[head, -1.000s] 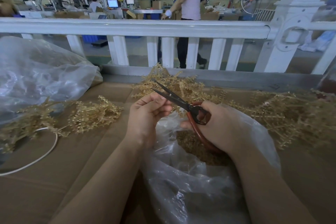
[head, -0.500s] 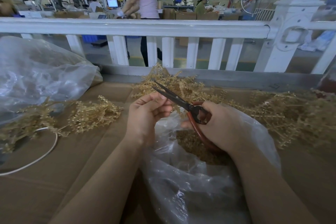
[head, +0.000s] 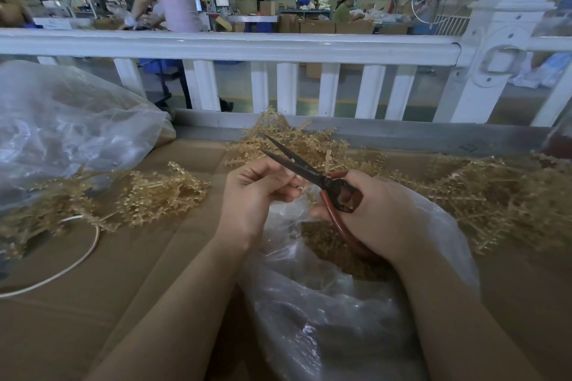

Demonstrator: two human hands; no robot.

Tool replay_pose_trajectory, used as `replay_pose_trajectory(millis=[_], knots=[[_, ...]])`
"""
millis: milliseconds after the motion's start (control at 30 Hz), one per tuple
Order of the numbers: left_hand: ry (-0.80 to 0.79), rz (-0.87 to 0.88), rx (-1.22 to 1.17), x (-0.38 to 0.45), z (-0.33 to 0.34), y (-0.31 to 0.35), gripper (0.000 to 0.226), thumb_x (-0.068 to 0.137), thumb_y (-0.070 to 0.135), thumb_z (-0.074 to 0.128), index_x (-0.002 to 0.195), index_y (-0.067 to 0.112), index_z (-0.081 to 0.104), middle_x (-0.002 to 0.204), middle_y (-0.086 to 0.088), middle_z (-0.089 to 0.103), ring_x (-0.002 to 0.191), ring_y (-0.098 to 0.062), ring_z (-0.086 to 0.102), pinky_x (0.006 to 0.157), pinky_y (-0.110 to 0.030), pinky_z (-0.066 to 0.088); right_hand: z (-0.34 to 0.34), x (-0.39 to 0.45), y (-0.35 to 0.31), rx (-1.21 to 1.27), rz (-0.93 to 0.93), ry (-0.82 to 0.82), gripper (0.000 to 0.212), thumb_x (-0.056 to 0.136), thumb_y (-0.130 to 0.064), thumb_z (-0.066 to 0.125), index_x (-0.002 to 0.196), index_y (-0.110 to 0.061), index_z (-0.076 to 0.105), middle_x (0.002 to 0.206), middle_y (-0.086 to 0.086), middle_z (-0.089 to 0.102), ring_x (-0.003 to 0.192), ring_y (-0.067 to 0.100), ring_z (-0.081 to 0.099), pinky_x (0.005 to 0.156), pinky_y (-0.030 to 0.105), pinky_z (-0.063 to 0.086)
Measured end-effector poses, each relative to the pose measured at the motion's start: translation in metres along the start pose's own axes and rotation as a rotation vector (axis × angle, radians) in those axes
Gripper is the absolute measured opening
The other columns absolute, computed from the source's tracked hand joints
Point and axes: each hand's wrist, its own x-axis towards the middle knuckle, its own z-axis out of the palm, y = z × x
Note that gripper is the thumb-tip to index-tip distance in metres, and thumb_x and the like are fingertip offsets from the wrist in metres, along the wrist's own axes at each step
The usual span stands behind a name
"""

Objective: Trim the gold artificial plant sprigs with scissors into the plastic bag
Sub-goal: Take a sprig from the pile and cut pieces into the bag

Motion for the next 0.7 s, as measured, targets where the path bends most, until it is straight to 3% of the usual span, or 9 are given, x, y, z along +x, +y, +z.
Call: replay_pose_trajectory(millis=[167,467,600,700], knots=[[-0.004,-0.004,-0.039,0.0,-0.0015,-0.001,0.031,0.091,-0.004,0.059,0.068,0.013,0.072,0.071,-0.009,0.07,0.058,-0.016,0.062,0.059,-0.023,0.051,0.0009,0.0002,-0.0005,0.048,0.016,-0.01,0.075,0.06,-0.102,0.039,0.089,-0.037,0.063,0.066,-0.018,0.06,0.065,-0.001,0.056,0.061,0.028,0.05],[-0.014,0.008,-0.06,0.0006,0.0003,-0.0038,0.02,0.091,0.001,0.059,0.073,0.007,0.066,0.07,-0.006,0.068,0.063,-0.017,0.061,0.066,-0.024,0.051,0.001,0.0005,0.0003,0.105,0.032,-0.036,0.069,0.062,-0.094,0.054,0.095,-0.034,0.068,0.072,-0.018,0.064,0.069,0.002,0.061,0.065,0.032,0.056],[-0.003,-0.061,-0.216,0.0019,-0.0001,-0.0046,0.014,0.092,0.007,0.054,0.08,0.009,0.061,0.074,-0.005,0.064,0.068,-0.018,0.058,0.071,-0.028,0.05,0.0028,-0.0014,-0.0013,0.22,0.068,-0.017,0.06,0.06,-0.091,0.058,0.079,-0.035,0.06,0.083,-0.024,0.064,0.072,-0.001,0.06,0.055,0.016,0.047],[0.017,-0.114,-0.355,0.0039,-0.0045,-0.0043,0.007,0.088,0.016,0.054,0.081,0.013,0.056,0.074,-0.003,0.061,0.066,-0.016,0.056,0.07,-0.031,0.047,0.0018,-0.0014,-0.0013,0.353,0.146,0.027,0.061,0.056,-0.09,0.062,0.081,-0.035,0.062,0.087,-0.024,0.066,0.077,-0.004,0.063,0.059,0.009,0.047]])
